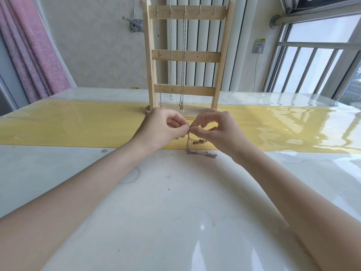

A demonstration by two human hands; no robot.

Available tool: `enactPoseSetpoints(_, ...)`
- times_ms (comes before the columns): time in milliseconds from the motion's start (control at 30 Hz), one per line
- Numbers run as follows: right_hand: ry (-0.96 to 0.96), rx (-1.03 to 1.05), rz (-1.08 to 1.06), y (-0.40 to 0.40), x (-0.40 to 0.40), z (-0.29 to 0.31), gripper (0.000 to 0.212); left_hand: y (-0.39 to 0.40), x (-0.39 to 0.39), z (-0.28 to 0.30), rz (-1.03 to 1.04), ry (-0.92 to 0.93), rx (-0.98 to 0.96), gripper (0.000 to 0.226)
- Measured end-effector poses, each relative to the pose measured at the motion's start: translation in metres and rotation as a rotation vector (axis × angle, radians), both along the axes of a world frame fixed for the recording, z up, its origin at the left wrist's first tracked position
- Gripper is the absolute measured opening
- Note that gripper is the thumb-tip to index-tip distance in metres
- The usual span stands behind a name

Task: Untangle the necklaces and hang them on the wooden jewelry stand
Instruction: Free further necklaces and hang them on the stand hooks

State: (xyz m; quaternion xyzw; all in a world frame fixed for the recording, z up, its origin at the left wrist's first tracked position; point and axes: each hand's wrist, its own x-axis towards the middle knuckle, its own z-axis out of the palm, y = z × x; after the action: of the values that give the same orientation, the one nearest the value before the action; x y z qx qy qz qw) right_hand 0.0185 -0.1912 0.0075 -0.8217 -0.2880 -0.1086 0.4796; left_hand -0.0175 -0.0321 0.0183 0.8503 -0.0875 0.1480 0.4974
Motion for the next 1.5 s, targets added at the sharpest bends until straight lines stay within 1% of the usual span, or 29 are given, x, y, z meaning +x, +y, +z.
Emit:
enactPoseSetpoints(167, 0.036, 0.051, 0.011, 0.0, -0.0012, 0.0001, 0.011, 0.0012, -0.001, 0.0016, -0.067, 0.078, -0.115, 0.011)
enactPoseSetpoints(300, 0.091, 0.107, 0.053, -0.001, -0.0049, 0.0035, 0.017, 0.0012, -0.0015, 0.001, -0.096, 0.11, -0.191, 0.005)
enactPoseSetpoints(367, 0.198, 0.161, 0.123, -0.0028, -0.0057, 0.005, 0.018, 0.0027, -0.0025, 0.0022, -0.138, 0.159, -0.251, 0.005)
enactPoseSetpoints(467, 0.417, 0.283, 0.253, -0.0059, -0.0053, 0.0046, 0.018, 0.0052, -0.0039, 0.0039, -0.223, 0.227, -0.323, 0.005)
enactPoseSetpoints(533, 0.474, 0.327, 0.289, -0.007, -0.0049, 0.0045, 0.019, 0.0056, -0.0041, 0.0045, -0.235, 0.214, -0.324, 0.006)
enactPoseSetpoints(667, 0.479, 0.375, 0.282, -0.0059, -0.0042, 0.004, 0.018, 0.006, -0.0027, 0.0057, -0.198, 0.157, -0.31, 0.008)
enactPoseSetpoints(767, 0.493, 0.38, 0.269, -0.0053, -0.0035, 0.0025, 0.019, 0.0061, -0.0038, 0.0058, -0.195, 0.122, -0.23, 0.011)
enactPoseSetpoints(933, 0.546, 0.317, 0.304, -0.0061, -0.0003, -0.0009, 0.013, 0.0048, -0.0052, 0.0046, -0.19, 0.157, -0.183, 0.008)
enactPoseSetpoints(1067, 0.54, 0.289, 0.342, -0.0062, -0.0023, 0.0019, 0.011, 0.0019, -0.0055, 0.0051, -0.193, 0.268, -0.302, 0.015)
enactPoseSetpoints(1200, 0.514, 0.268, 0.334, -0.0053, -0.0038, 0.0027, 0.019, -0.0014, -0.0058, 0.0027, -0.21, 0.385, -0.459, 0.032)
enactPoseSetpoints(1233, 0.506, 0.262, 0.333, -0.0052, -0.0038, 0.0023, 0.019, -0.0014, -0.006, 0.0023, -0.211, 0.398, -0.468, 0.03)
enactPoseSetpoints(1333, 0.488, 0.25, 0.317, -0.0055, -0.0031, 0.0013, 0.016, -0.0008, -0.0074, 0.0035, -0.25, 0.417, -0.448, 0.012)
enactPoseSetpoints(1367, 0.48, 0.245, 0.307, -0.0052, -0.0025, 0.0008, 0.017, -0.0007, -0.0081, 0.0039, -0.265, 0.417, -0.428, 0.016)
enactPoseSetpoints(1433, 0.476, 0.247, 0.31, -0.0043, -0.0023, 0.0007, 0.022, -0.0009, -0.0085, 0.0039, -0.276, 0.421, -0.413, 0.032)
enactPoseSetpoints(1500, 0.493, 0.272, 0.34, -0.0031, -0.0043, 0.002, 0.019, -0.0009, -0.0083, 0.0026, -0.293, 0.439, -0.466, 0.038)
